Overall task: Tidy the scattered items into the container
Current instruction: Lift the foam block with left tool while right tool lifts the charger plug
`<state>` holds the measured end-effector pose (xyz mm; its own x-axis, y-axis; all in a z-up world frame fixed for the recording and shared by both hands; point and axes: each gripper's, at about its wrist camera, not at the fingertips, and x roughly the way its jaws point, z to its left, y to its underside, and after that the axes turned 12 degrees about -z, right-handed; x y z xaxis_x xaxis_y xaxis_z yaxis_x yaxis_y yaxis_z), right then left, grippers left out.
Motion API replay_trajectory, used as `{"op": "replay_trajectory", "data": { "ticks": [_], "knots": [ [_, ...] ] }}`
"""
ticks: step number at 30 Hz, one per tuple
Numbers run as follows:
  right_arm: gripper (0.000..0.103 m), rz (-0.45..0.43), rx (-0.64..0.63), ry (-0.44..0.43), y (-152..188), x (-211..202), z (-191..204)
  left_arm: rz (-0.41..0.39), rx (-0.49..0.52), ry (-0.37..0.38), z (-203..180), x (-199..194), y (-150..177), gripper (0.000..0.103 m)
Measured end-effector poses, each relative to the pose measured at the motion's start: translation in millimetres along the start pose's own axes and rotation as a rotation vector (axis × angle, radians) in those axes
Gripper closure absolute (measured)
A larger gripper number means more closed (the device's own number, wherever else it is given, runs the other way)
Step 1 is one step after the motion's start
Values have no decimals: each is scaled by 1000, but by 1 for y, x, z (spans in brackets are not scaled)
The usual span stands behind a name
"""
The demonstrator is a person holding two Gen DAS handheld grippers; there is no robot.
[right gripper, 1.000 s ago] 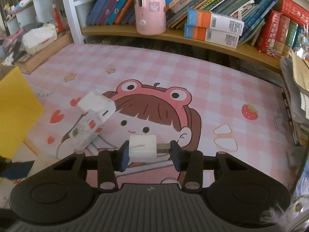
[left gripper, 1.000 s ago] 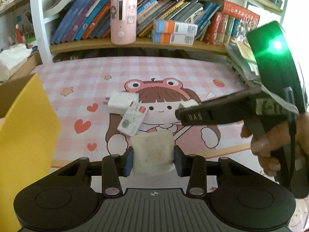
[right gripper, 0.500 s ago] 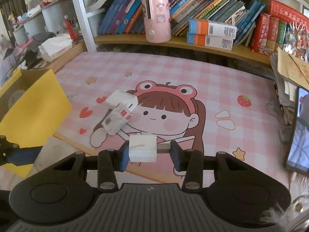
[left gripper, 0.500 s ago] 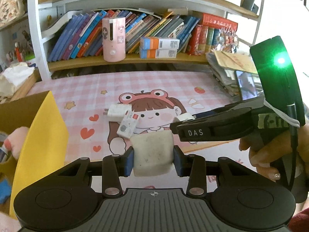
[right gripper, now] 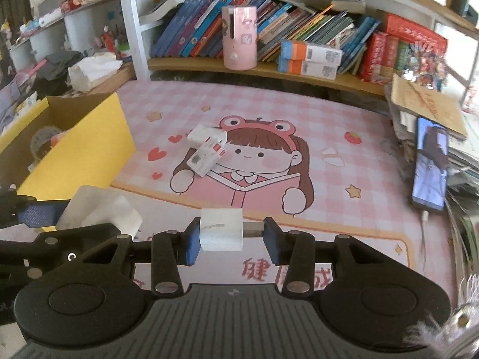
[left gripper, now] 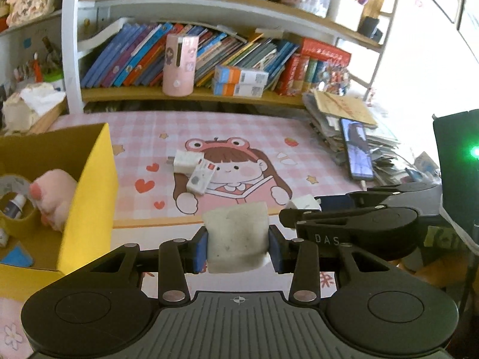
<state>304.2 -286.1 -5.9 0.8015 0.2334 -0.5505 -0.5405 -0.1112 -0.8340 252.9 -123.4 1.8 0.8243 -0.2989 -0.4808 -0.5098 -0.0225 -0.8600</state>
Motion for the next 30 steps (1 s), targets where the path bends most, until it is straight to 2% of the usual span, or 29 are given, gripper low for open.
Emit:
{"op": "replay_trajectory", "data": {
  "ticks": [7,17,30],
  "knots": [
    [62,-35,25,65,9,-33,32,-34,80,78,5,-37,11,64],
    [62,-62,32,155,40,-86,107,-46,57,117,50,-108,40,64],
    [62,-22,76,211,89,-137,189,11,66,180,87,-178,82,64]
  ]
}}
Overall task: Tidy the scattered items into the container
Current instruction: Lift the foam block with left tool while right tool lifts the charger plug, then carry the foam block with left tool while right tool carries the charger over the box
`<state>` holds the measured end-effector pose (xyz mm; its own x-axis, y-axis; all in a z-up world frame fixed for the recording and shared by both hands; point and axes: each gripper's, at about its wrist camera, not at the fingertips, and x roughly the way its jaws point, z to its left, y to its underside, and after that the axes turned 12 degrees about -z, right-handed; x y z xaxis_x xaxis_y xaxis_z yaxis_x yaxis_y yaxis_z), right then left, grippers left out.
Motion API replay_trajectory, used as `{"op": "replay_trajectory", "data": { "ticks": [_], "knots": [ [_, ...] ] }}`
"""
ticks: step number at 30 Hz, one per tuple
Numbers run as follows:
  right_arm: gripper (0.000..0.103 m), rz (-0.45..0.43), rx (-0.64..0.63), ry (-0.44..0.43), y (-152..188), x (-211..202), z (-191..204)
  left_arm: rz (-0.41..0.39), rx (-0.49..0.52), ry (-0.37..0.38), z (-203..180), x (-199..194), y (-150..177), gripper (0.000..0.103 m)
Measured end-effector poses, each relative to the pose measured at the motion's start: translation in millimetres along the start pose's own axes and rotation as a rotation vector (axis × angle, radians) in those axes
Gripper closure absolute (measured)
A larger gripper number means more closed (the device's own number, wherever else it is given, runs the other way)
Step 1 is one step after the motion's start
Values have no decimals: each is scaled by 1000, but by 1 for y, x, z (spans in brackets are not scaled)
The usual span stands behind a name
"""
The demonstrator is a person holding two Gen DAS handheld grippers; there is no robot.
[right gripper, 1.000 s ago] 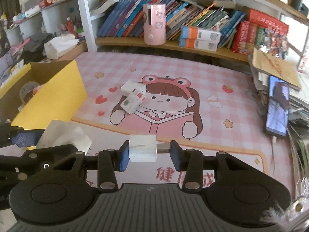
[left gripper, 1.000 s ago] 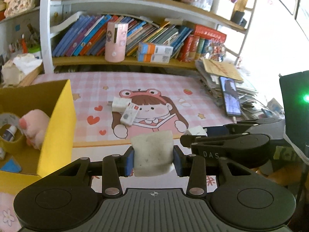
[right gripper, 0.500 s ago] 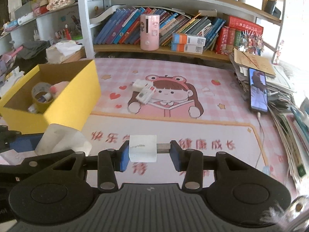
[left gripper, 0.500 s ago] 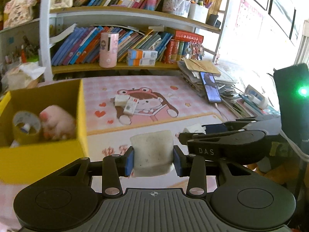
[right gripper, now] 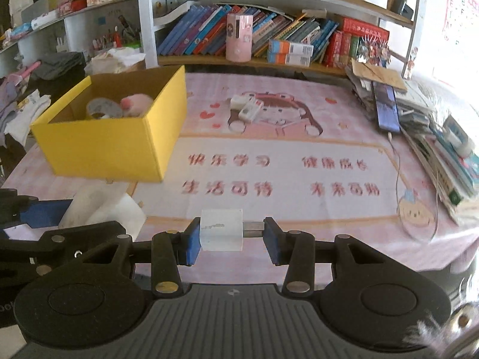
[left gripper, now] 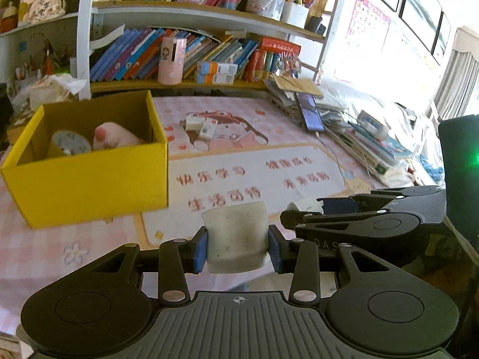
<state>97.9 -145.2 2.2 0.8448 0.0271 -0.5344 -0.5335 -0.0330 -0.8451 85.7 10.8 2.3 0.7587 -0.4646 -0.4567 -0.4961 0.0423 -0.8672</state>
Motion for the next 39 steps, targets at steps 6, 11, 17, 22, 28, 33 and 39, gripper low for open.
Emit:
{"op": "replay_trajectory", "data": {
  "ticks": [6,11,17,22,28,33,39],
  "knots": [
    [62,35,-11,-9,14,-12,25,33,-17,4,10,-18,15,64],
    [62,73,-24,-39,20,-12,42,48,-37,-19,23,-29,24,64],
    [62,95,-53,-96,24,-9,65,47,-64,-77,41,-42,29,64],
    [62,91,-85,-136,24,-10,80,52,-63,-148,60,-53,34,64],
    [62,90,-96,-172,21,-7,91,66,-91,-214,75,-62,42,64],
    [62,94,-115,-214,21,-3,102,66,-92,-236,79,-65,42,64],
    [62,91,-127,-243,19,0,114,64,-98,-256,86,-70,41,64]
  ]
}}
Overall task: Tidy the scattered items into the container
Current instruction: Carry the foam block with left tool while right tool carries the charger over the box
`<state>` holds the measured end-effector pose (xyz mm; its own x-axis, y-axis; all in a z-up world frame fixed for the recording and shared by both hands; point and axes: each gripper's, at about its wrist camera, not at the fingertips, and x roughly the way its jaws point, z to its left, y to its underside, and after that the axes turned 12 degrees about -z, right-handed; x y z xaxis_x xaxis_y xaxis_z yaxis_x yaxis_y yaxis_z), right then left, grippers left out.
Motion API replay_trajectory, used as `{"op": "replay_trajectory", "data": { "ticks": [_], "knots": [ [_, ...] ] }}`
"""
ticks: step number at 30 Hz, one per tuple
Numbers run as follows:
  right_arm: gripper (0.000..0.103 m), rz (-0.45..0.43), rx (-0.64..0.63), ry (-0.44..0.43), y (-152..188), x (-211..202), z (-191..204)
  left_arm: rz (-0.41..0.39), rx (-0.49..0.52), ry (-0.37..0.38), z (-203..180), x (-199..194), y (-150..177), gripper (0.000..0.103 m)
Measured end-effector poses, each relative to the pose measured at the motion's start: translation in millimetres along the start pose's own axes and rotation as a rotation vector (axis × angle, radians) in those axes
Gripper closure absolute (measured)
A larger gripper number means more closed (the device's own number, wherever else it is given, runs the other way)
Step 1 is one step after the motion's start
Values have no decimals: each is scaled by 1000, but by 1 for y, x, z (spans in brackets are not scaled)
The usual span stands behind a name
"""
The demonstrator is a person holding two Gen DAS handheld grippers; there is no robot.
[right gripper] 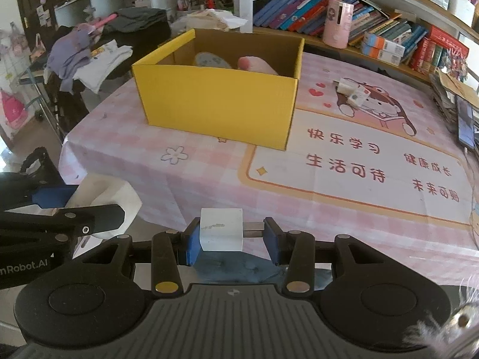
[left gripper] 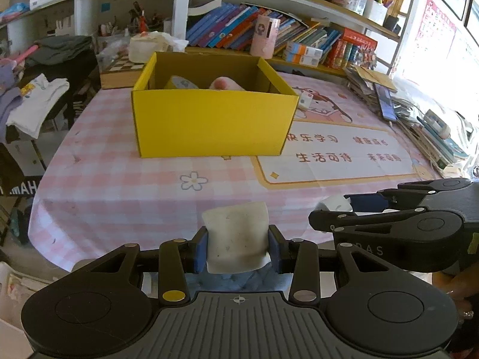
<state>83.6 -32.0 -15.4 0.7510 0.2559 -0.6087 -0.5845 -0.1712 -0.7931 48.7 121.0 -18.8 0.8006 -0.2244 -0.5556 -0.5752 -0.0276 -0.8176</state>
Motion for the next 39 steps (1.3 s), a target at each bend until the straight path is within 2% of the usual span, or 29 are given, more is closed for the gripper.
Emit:
{"op": "replay_trajectory", "data": {
  "ticks": [16,23,33,39],
  "knots": [
    [62,-8,-58,-65,-16,16,20,-30,-48,-54,21,-4,-5,64],
    [62,-8,-58,-68,-21,24,17,-28,-46,-49,21,3,-11,64],
    [62,-70,-63,-53,-49,39,-7,-86,-18,-31,13,26,-45,64],
    [62,-170,-72,-75,-83,45,-23,-148,-14,-42,13,37,-75,64]
  ]
}}
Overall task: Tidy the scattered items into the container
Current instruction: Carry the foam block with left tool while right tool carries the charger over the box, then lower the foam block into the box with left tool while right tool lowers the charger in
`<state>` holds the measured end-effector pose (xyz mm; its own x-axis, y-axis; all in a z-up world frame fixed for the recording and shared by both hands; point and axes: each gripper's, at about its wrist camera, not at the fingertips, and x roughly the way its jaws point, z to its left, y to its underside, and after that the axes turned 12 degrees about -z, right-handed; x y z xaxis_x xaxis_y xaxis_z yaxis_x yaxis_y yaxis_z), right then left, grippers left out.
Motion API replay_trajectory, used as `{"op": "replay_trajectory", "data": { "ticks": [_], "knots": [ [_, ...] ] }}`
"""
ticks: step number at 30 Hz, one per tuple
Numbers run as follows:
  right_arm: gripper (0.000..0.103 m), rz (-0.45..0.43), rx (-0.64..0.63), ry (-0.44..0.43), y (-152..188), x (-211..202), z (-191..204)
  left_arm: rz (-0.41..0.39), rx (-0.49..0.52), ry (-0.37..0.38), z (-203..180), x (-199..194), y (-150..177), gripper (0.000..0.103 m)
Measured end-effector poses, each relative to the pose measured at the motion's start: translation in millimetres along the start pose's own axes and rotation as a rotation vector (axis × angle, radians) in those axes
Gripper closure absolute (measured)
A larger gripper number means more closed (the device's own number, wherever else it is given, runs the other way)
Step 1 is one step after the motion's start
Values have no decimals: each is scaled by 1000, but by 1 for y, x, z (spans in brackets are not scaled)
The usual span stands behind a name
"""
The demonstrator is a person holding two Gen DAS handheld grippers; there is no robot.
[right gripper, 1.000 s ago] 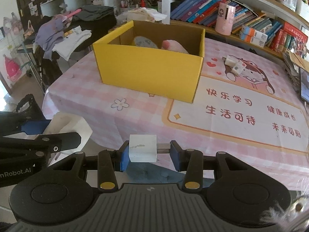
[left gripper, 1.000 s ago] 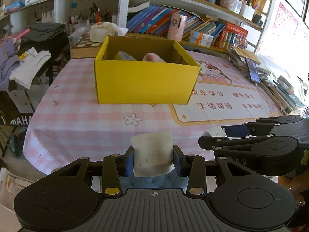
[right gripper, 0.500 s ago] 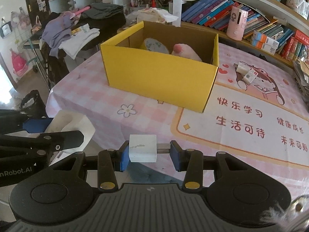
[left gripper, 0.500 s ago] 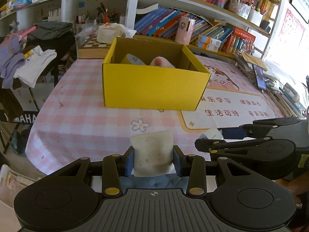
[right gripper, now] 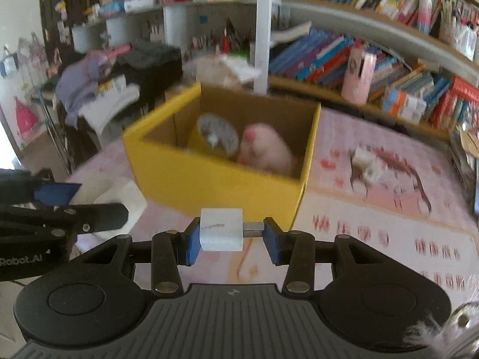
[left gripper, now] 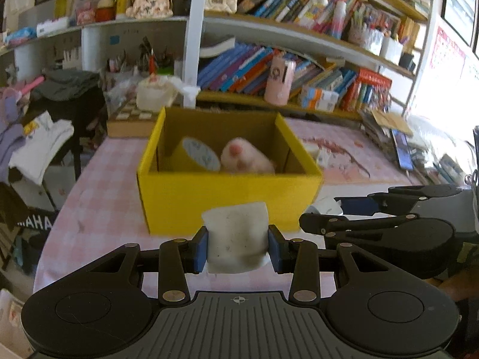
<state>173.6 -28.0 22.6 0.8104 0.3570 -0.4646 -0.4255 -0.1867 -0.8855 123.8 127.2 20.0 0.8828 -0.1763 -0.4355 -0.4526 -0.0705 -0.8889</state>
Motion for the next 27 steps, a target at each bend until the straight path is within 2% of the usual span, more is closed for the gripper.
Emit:
{"op": "replay_trajectory", "data": {
  "ticks": [7,11,18,22,27],
  "knots": [
    [62,-65,-21,-38,-38,31,-18,-65,13,-32,6,30,-37,64],
    [62,-82,-35,-54,-57,59,-29,-53,-1,-52,14,56,-49,64],
    [62,24,-100,-98,-68,118,-39,-18,-8,-97,24,104,-54,64],
    [62,93,-138,-121,-66,142,-40,31,-22,-138,31,119,-45,64],
    [62,162,-216,-153,-60,160,-35,64,6,-146,32,133,-46,64]
  ]
}}
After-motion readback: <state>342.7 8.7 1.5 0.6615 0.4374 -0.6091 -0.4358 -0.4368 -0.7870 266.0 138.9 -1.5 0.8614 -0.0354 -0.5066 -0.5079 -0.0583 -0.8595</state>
